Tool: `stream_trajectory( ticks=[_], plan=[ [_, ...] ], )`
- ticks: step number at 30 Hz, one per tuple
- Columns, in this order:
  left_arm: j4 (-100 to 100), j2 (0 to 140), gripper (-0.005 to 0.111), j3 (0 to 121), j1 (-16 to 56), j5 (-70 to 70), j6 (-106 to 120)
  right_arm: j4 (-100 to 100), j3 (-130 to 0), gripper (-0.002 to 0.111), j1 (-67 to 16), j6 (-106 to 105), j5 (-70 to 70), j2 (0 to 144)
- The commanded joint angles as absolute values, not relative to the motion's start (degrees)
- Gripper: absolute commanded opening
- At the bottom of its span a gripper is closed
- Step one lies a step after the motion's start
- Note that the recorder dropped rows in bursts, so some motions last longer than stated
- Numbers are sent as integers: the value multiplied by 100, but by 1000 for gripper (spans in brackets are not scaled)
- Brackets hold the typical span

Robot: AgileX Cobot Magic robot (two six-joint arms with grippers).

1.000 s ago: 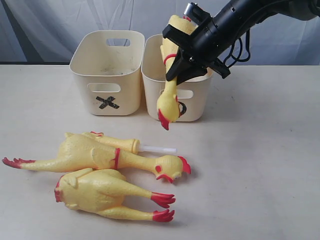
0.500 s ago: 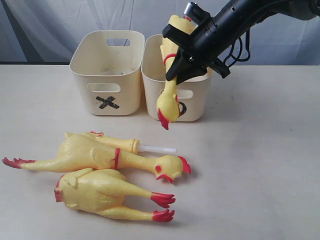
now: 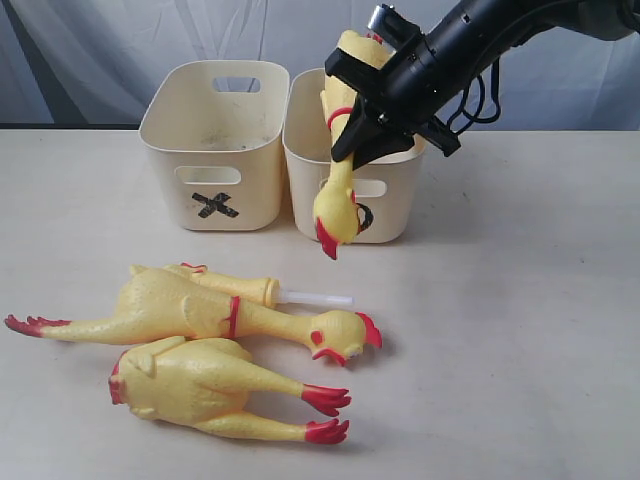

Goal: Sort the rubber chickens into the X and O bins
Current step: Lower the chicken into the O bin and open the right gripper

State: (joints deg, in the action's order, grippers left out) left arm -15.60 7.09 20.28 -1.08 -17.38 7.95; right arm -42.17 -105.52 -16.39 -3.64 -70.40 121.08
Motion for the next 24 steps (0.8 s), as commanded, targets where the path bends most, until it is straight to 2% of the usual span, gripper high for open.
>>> stream_trajectory(
  ticks=[1, 4, 6, 24],
  plan=[
    [-1588, 655, 0, 2059, -98, -1694, 772, -4312, -10609, 8, -1616, -451, -6996, 12095],
    [-1588, 655, 0, 2059, -98, -1694, 772, -4312, -10609, 25, -1616, -451, -6996, 12095],
    [-1588, 655, 0, 2059, -98, -1694, 772, -4312, -10609, 32, -1616, -451, -6996, 12095],
    [-1588, 655, 0, 2059, -98, -1694, 772, -4460, -10609, 33, -1616, -441, -6996, 12095]
  ],
)
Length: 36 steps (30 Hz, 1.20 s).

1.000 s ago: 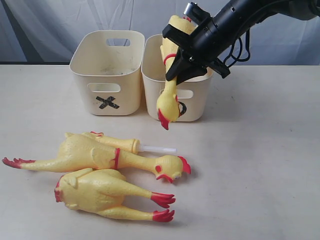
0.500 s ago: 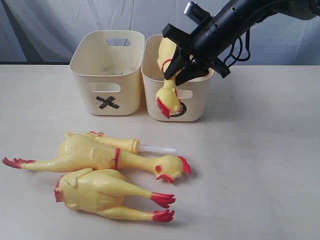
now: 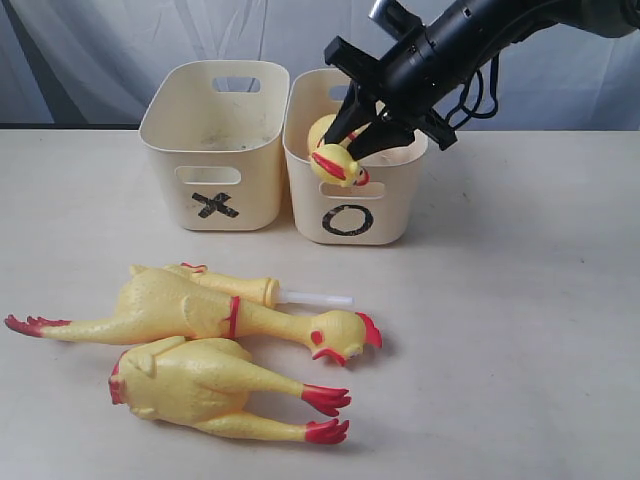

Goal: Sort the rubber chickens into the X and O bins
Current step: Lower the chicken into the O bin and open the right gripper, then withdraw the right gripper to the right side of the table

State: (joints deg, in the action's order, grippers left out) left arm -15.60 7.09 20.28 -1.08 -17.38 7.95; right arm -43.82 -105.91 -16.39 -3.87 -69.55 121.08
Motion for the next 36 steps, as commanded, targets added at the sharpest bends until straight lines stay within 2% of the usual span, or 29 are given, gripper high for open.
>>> stream_trajectory(
  ticks=[1, 13, 28, 31, 35, 36],
  plan=[
    [-1588, 655, 0, 2059, -98, -1694, 772, -4460, -10609, 33, -1616, -428, -6996, 12095],
    [-1588, 655, 0, 2059, -98, -1694, 772, -4503, -10609, 33, -1606, -439, -6996, 11936],
    [-1588, 655, 0, 2059, -98, -1694, 772, -3346, -10609, 32, -1606, -439, -6086, 11191],
    [-1588, 655, 0, 2059, -98, -1694, 772, -2838, -10609, 26, -1606, -439, -6098, 10993],
    [-1588, 655, 0, 2059, -98, -1694, 772, -2168, -10609, 1, -1606, -429, -6119, 10716],
    [-1588, 655, 0, 2059, -98, -1694, 772, -2077, -10609, -1, -1606, -415, -6151, 10653]
  ],
)
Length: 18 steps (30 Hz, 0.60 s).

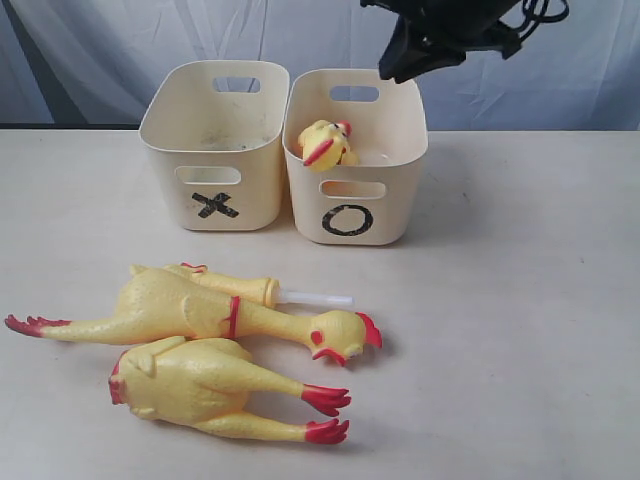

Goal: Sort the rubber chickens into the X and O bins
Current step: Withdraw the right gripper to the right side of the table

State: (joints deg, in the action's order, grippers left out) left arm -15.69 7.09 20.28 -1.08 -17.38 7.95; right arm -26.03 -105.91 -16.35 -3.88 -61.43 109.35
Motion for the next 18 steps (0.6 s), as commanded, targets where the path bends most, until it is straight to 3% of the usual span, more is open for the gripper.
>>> stream_trajectory(
  ticks=[1, 11, 18],
  plan=[
    [-1588, 655, 0, 2059, -98, -1694, 772, -1966, -10609, -1, -1606, -415, -6178, 10587],
    [-1587, 655, 0, 2059, -98, -1704, 772, -1575, -10572, -1, -1606, -401, -6593, 10084],
    [-1587, 655, 0, 2059, -98, -1704, 772, -1411, -9486, -1, -1606, -401, -6281, 9547]
  ],
)
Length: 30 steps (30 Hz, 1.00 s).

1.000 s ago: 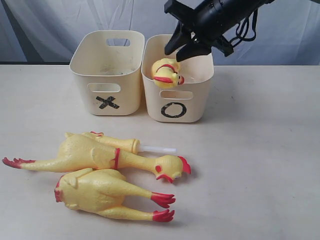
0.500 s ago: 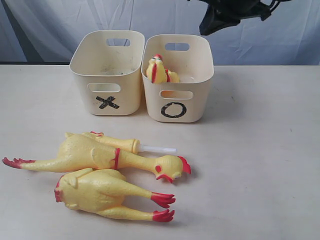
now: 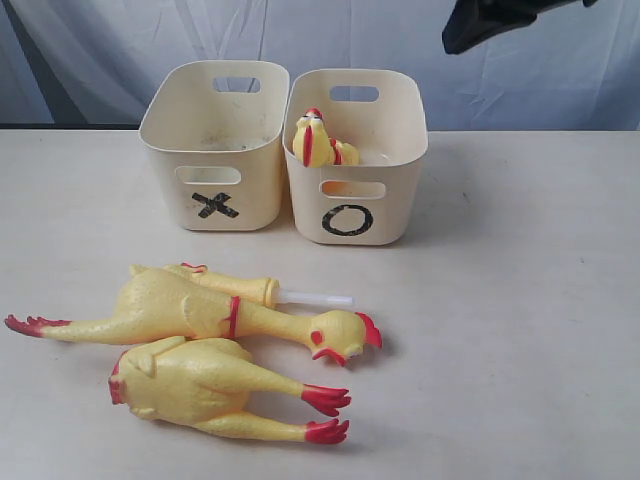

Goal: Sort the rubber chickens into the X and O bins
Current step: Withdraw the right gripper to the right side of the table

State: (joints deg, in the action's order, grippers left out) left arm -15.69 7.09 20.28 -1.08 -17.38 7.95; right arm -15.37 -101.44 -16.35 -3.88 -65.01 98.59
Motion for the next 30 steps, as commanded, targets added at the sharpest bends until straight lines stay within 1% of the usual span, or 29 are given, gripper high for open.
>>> stream_trajectory(
  ticks=[1, 9, 16, 21, 24, 25, 27, 30],
  plan=[
    [-1587, 655, 0, 2059, -98, -1704, 772, -1439, -9287, -1, -1606, -401, -6207, 9462],
    [-1577, 655, 0, 2059, -98, -1715, 772, -2172, -7370, -1, -1606, -909, -5116, 8373],
    [-1053, 655, 0, 2059, -98, -1662, 772, -3123, -6411, -1, -1606, -1842, -4997, 7585],
    [-1845, 674, 0, 2059, -98, -1912, 865, -3998, -5730, -1, -1616, -2581, -4721, 7133],
    [-2556, 759, 0, 2059, -98, -2361, 1961, -4305, -5502, -1, -1616, -2869, -4664, 7103],
    [-3325, 961, 0, 2064, -98, -2586, 2827, -4314, -5379, -1, -1616, -2969, -4597, 7103],
    [-4420, 1573, 0, 2207, -98, -3120, 4382, -4314, -5158, -1, -1616, -3011, -4388, 7103],
    [-4721, 2503, 0, 2629, -98, -3531, 4921, -4314, -4951, -1, -1616, -3041, -4150, 7103]
  ],
)
